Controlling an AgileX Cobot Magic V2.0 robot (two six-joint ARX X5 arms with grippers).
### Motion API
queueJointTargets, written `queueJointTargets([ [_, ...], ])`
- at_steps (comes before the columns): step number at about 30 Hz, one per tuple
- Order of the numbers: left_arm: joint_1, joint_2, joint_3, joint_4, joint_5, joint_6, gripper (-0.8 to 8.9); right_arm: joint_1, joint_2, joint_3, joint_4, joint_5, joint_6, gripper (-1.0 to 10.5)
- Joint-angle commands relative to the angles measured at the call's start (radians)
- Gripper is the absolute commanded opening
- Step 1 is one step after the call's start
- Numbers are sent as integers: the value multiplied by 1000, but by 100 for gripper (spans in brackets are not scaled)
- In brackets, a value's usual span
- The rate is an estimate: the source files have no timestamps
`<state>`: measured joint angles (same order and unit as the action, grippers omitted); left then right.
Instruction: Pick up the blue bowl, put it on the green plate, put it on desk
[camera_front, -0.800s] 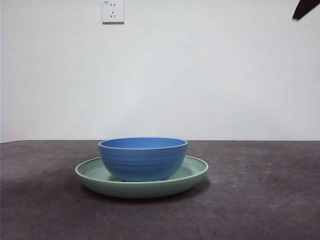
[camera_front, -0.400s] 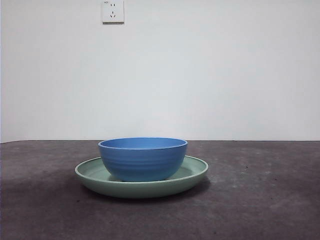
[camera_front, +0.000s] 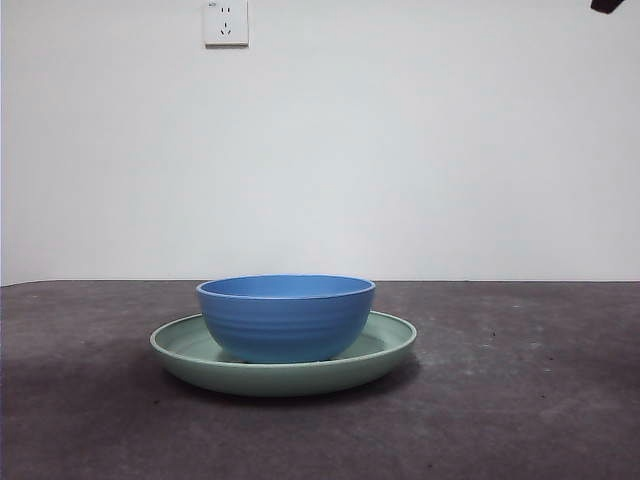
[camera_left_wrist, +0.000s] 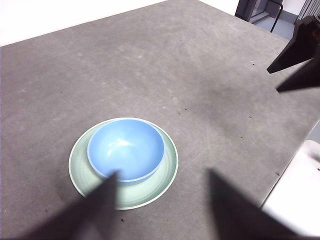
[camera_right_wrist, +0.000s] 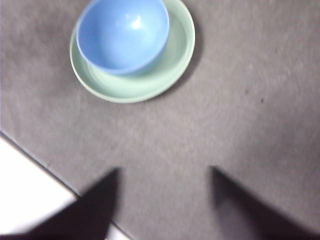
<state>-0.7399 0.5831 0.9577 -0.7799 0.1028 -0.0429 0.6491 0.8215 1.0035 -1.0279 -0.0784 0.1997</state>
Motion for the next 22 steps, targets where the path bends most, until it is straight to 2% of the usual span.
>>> queueJointTargets([
  [1, -6, 4, 10, 10, -6, -3, 36, 10, 6, 4, 27, -3, 5, 30],
  [16, -10, 3, 7, 9, 2, -2, 36, 10, 6, 5, 61, 1, 4, 30],
  [19, 52, 3, 3, 13, -5, -2, 36, 10, 6, 5, 62, 1, 3, 30],
  [22, 169, -7, -31, 28, 11, -2, 36, 10, 6, 5, 63, 1, 3, 30],
])
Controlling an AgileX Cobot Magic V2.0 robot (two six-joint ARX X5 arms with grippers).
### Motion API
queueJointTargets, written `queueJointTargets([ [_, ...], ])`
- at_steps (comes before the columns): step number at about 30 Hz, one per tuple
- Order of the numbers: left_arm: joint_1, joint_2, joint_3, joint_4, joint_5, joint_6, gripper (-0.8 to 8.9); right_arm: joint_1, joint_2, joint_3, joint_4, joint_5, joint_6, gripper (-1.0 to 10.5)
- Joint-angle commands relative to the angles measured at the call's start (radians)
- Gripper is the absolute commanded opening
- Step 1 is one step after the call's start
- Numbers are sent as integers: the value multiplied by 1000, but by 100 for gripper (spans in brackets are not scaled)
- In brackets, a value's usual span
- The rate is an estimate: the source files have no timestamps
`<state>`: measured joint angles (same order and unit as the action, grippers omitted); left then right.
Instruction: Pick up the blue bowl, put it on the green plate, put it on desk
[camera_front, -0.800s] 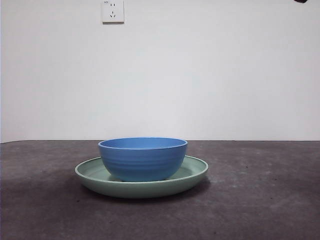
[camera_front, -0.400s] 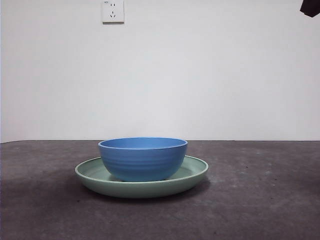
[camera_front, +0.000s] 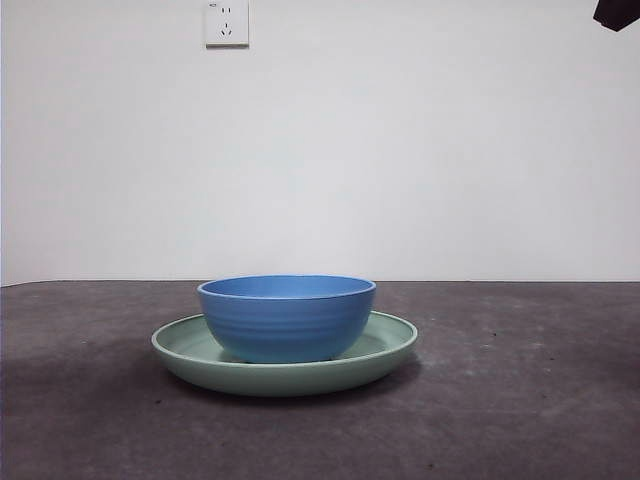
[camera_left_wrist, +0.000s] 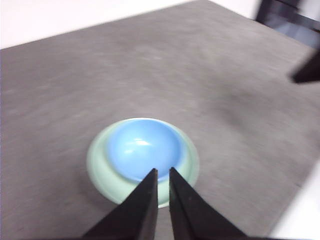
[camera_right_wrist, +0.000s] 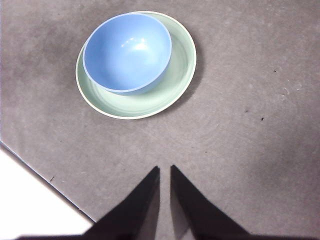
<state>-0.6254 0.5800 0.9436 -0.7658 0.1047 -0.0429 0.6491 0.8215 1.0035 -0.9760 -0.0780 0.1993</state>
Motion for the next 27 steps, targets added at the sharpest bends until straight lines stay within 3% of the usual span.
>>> queueJointTargets([
  [1, 93, -13, -38, 30, 11, -2, 36, 10, 6, 5, 11, 0, 3, 30],
  [9, 437, -243, -428, 414, 11, -3, 36, 10, 5, 5, 11, 0, 3, 30],
  [13, 550, -374, -652, 583, 10, -2, 36, 10, 5, 5, 11, 1, 3, 30],
  [18, 609, -499, -842, 645, 10, -2, 36, 10, 5, 5, 11, 1, 3, 30],
  [27, 632, -558, -915, 647, -80, 8, 36, 10, 5, 5, 11, 0, 3, 30],
])
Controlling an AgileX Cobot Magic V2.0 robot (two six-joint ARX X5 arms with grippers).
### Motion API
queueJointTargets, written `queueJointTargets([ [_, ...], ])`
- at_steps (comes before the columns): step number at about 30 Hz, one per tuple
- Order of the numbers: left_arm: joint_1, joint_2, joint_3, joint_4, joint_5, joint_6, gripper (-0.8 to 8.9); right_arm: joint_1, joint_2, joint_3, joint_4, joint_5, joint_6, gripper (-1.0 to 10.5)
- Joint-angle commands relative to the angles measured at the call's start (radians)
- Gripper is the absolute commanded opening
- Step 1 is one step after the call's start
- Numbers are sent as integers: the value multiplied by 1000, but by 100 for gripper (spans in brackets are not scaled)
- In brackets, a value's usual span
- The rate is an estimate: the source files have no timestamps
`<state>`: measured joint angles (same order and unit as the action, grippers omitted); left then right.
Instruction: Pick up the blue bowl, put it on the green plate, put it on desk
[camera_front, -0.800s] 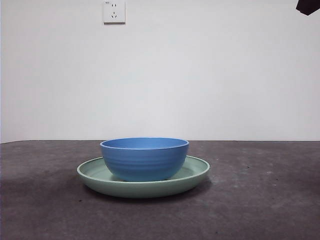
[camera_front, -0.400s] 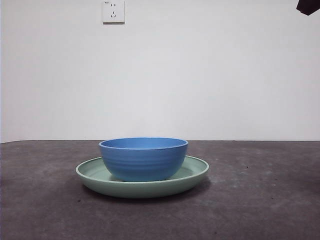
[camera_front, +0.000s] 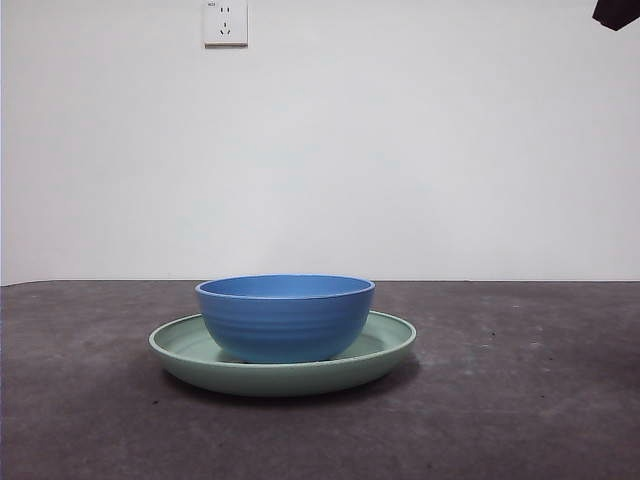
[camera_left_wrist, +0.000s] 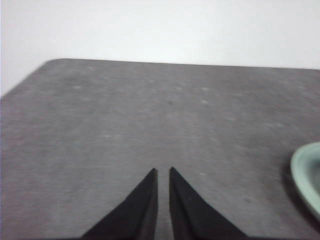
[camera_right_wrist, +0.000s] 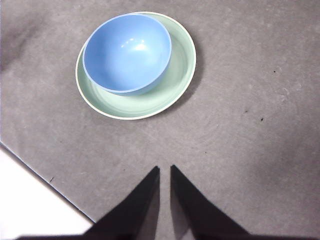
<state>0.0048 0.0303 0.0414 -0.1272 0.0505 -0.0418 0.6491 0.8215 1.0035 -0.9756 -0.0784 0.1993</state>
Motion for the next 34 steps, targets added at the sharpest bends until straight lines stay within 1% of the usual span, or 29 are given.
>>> queueJointTargets([
  [1, 2, -15, -16, 9, -35, 7, 36, 10, 5, 5, 10, 1, 3, 30],
  [11, 2, -27, -30, 5, -36, 7, 36, 10, 5, 5, 10, 1, 3, 30],
  [15, 2, -27, -30, -64, -36, -7, 36, 10, 5, 5, 10, 1, 3, 30],
  [34, 2, -27, -30, -61, -36, -8, 36, 10, 5, 5, 10, 1, 3, 30],
])
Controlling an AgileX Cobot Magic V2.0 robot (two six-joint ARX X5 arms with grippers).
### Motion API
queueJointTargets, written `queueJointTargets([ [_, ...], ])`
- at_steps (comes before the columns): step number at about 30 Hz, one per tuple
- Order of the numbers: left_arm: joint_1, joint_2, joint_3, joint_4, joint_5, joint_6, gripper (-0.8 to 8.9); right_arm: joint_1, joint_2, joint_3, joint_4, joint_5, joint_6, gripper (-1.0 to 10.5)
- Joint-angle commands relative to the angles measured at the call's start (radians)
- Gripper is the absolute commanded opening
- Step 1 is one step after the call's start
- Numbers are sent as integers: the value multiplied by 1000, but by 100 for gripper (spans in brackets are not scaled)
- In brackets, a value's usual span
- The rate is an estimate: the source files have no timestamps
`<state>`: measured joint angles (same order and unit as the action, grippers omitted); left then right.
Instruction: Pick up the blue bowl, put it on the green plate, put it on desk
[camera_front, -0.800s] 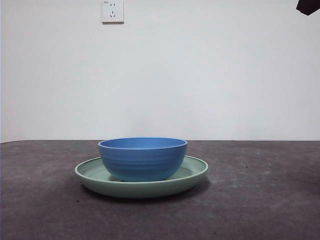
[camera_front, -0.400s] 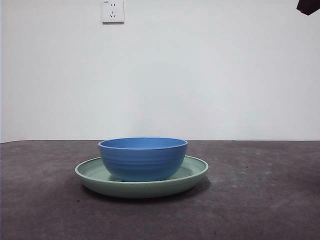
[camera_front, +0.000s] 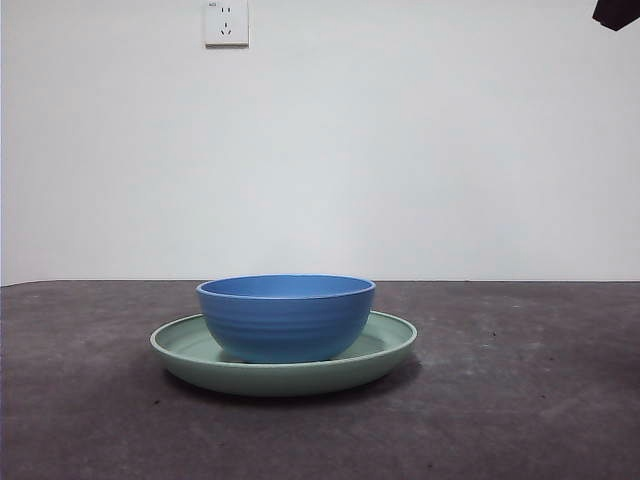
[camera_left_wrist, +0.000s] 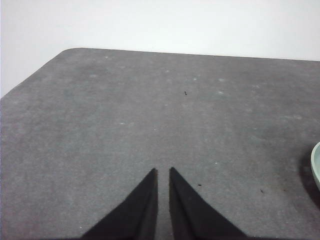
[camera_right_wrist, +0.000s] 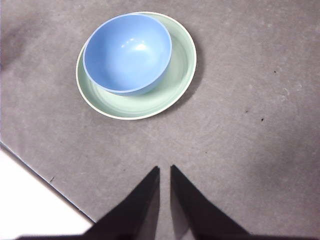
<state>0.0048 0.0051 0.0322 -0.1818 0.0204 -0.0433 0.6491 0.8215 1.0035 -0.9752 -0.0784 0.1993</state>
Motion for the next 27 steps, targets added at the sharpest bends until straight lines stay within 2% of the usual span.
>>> queueJointTargets([
  [1, 2, -2, -21, -6, -6, -6, 36, 10, 5, 5, 10, 1, 3, 30],
  [7, 2, -2, -20, -6, -6, -6, 36, -3, -2, 3, 11, 10, 2, 30],
  [9, 2, -2, -21, -6, -6, -6, 36, -43, -37, -5, 11, -17, 1, 30],
  [12, 2, -2, -21, -6, -6, -6, 36, -145, -102, -60, 63, -52, -50, 30],
  [17, 2, -2, -20, -6, -5, -6, 36, -365, -310, -358, 398, -45, -78, 30],
  [21, 2, -2, -20, -6, -5, -6, 36, -470, -488, -615, 664, -45, -130, 30],
  [23, 2, -2, -20, -6, -6, -6, 36, -507, -576, -719, 753, -44, -167, 30],
  [27, 2, -2, -20, -6, -5, -6, 36, -559, -705, -851, 788, -45, -229, 30],
])
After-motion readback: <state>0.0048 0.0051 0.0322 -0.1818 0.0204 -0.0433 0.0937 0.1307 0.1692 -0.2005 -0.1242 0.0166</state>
